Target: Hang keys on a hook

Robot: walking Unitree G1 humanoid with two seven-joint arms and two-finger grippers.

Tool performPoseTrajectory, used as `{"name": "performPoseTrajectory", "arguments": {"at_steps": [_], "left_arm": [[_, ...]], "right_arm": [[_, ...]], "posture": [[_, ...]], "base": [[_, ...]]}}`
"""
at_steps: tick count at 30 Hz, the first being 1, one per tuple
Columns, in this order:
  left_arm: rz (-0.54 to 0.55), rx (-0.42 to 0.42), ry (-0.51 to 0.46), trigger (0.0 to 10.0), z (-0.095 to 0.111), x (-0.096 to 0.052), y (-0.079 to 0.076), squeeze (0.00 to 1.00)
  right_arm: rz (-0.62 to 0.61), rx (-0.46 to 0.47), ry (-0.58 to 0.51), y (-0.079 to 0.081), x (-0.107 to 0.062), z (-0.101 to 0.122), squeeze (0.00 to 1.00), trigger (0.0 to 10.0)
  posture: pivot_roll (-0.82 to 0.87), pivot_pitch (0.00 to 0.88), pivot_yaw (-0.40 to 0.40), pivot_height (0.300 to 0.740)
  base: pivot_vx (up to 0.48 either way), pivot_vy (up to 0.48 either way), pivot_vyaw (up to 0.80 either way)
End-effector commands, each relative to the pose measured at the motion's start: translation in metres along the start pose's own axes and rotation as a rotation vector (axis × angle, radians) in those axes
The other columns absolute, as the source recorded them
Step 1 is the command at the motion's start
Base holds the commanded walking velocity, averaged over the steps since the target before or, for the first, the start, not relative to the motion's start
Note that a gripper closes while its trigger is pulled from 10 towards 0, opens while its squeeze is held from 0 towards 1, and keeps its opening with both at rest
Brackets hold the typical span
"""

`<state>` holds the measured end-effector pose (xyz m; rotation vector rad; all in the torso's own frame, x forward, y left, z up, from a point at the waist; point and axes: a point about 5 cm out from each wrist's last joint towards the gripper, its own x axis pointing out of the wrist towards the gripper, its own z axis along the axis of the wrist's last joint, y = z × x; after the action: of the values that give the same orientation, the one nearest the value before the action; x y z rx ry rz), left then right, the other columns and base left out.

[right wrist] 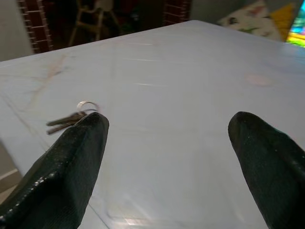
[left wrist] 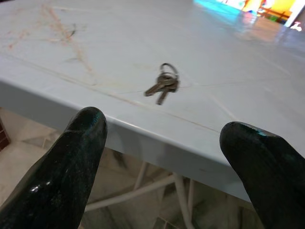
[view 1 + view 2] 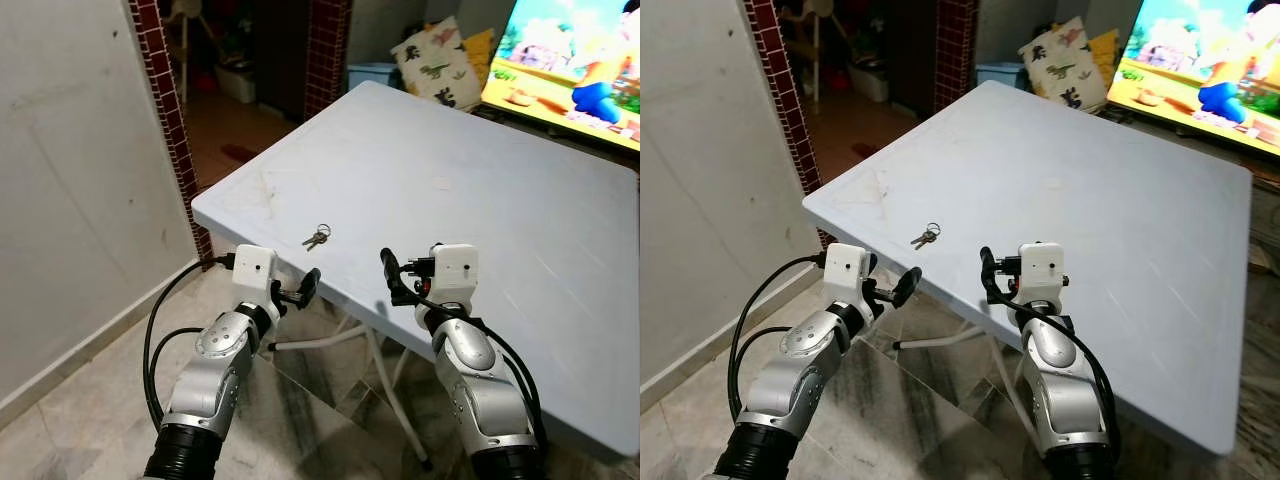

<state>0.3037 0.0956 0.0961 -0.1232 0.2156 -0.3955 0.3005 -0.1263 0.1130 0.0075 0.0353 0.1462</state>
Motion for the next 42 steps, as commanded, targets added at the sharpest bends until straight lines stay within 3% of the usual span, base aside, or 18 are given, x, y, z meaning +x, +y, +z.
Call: {"name": "performPoseTrajectory", "arguments": {"at_steps": [1, 13, 20, 42], "left_arm": [[-0.008, 0.007, 0.003, 10.0, 0.0, 0.003, -0.004, 0.0], [-0.002, 0.009, 0.013, 10.0, -0.001, 0.002, -0.003, 0.0], [0.034, 0.022, 0.034, 10.0, -0.006, 0.0, 0.0, 0.0], [0.055, 0.024, 0.036, 10.0, -0.006, -0.002, -0.002, 0.0]], "right_arm": [[-0.003, -0.011, -0.009, -0.002, 0.001, 0.003, 0.0, 10.0], [0.017, -0.016, -0.008, 0.001, -0.001, 0.002, 0.0, 10.0], [0.027, -0.02, -0.01, 0.0, -0.002, 0.002, 0.0, 10.0], [0.021, -0.016, -0.035, 0.0, 0.009, 0.013, 0.0, 10.0]], "posture": [[0.13, 0.0, -0.062, 0.74], [0.13, 0.0, -0.056, 0.74], [0.13, 0.0, -0.057, 0.74], [0.14, 0.0, -0.064, 0.74]], "base": [[0.326, 0.0, 0.0], [0.301, 0.0, 0.0], [0.0, 0.0, 0.0], [0.0, 0.0, 0.66]]}}
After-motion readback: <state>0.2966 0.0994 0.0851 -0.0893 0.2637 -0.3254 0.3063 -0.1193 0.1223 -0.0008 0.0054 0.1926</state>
